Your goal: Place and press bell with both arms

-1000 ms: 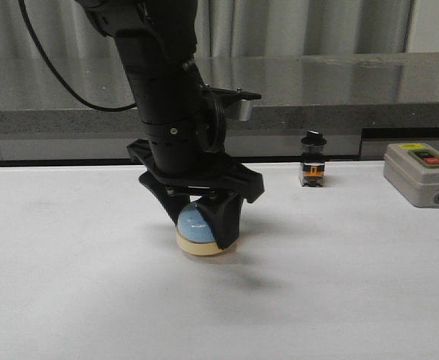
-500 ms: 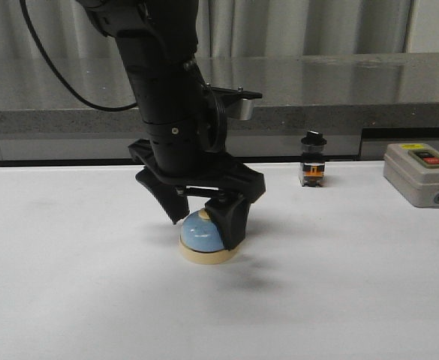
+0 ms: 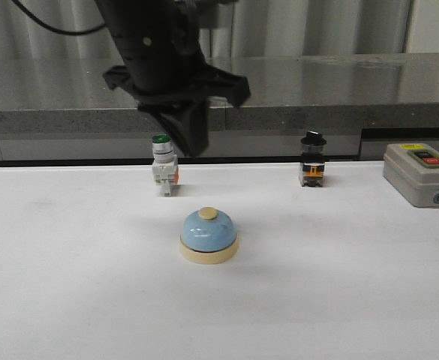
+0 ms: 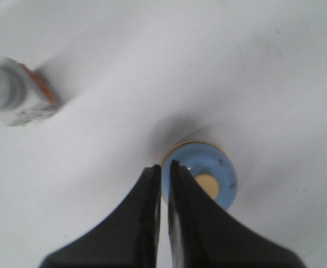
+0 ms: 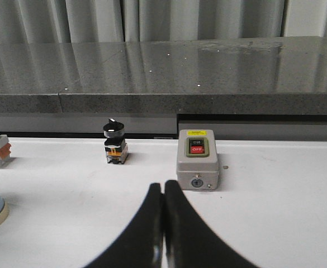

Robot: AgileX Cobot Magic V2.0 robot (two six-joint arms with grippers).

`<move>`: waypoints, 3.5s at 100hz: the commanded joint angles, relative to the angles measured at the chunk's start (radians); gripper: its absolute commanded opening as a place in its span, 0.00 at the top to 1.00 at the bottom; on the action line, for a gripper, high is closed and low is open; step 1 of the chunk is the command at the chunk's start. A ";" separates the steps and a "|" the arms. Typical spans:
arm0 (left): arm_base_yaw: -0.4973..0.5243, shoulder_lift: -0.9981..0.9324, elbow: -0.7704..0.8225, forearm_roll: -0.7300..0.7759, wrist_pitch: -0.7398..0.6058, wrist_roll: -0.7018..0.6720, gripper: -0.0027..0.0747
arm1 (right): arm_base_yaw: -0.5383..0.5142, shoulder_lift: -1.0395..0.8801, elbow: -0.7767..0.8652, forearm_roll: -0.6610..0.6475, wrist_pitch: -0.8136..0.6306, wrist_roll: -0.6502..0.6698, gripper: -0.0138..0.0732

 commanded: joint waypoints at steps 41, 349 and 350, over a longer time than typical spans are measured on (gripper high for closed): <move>0.359 -0.380 0.184 -0.010 -0.099 -0.013 0.99 | -0.004 -0.019 -0.014 -0.007 -0.089 -0.004 0.91; 0.602 -1.923 1.585 -0.036 -0.845 -0.013 0.99 | -0.004 -0.017 -0.015 -0.007 -0.089 -0.004 0.91; 0.602 -1.923 1.585 -0.036 -0.845 -0.013 0.99 | -0.004 -0.017 -0.017 -0.007 -0.089 -0.004 0.91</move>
